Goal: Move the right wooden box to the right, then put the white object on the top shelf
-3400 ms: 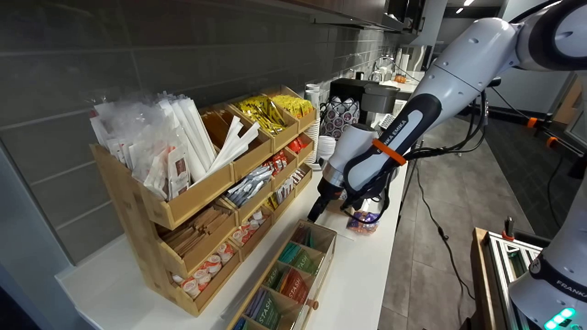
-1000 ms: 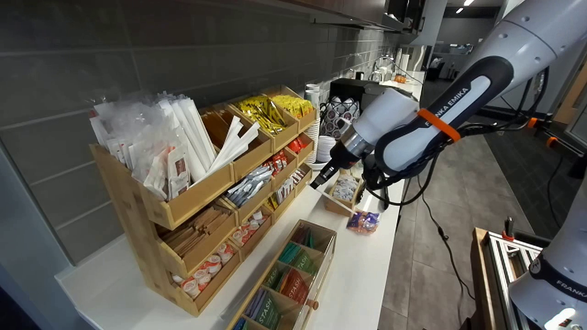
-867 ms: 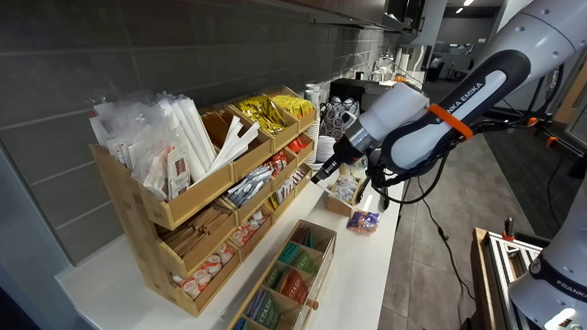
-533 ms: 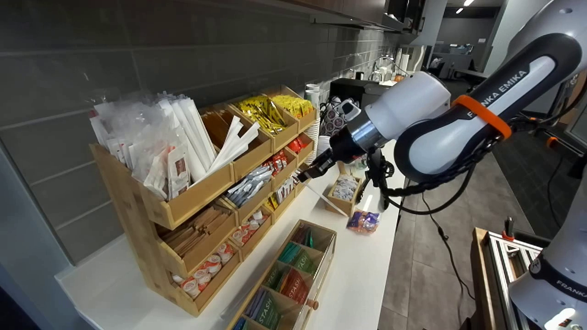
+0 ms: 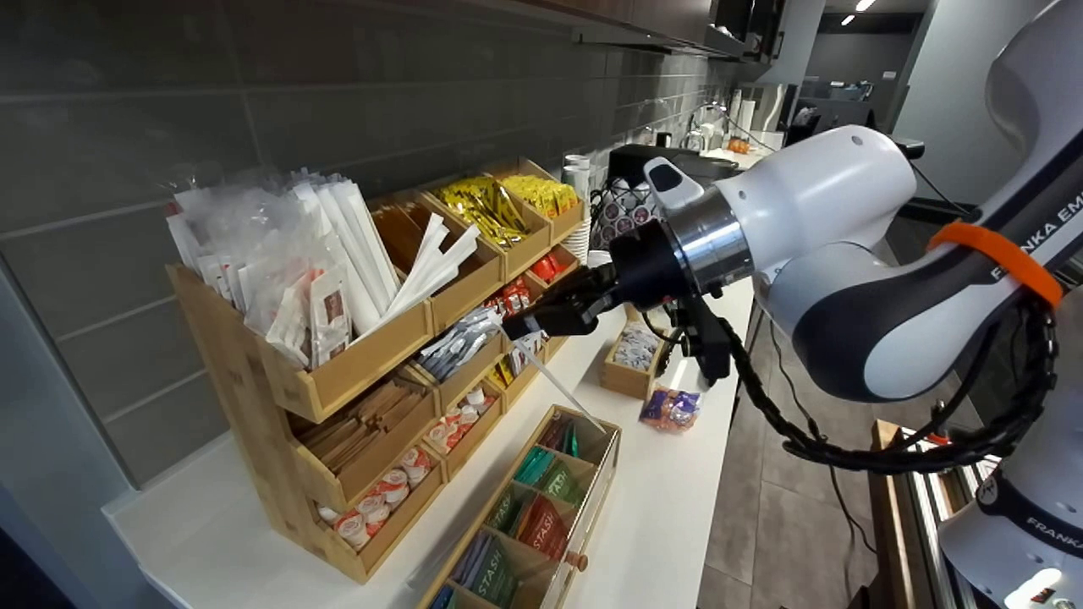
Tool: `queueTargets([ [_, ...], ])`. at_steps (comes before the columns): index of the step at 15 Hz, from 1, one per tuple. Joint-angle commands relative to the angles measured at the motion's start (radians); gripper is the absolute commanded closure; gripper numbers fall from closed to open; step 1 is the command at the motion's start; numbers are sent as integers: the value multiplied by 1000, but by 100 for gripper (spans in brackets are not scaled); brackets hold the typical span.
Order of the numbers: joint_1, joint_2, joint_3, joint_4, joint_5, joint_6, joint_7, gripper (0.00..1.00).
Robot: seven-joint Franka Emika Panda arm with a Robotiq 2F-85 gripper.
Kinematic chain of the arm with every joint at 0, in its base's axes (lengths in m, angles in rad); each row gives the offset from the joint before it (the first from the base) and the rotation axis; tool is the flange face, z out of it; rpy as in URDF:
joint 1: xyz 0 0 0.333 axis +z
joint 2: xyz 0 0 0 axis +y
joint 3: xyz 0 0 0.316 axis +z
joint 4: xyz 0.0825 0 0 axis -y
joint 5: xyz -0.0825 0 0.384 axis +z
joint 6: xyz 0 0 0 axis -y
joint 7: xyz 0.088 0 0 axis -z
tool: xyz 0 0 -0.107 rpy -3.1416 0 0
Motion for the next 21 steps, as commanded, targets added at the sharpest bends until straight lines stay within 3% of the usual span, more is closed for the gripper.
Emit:
queueTargets([
  [1, -20, -22, -77, -81, -275, 164, 203, 100],
  [5, -94, -19, -183, -95, -532, 333, 335, 100],
  [6, -65, -1, -149, -78, -440, 292, 267, 99],
  [8, -93, -1, -182, -78, -498, 322, 295, 99],
  [12, -92, -2, -181, -78, -503, 324, 299, 100],
  [16, -83, 17, -168, -61, -413, 396, 274, 100],
  [17, -43, 24, -194, -53, -364, 418, 259, 100],
  [21, -1, 73, -174, -11, -166, 531, 202, 100],
])
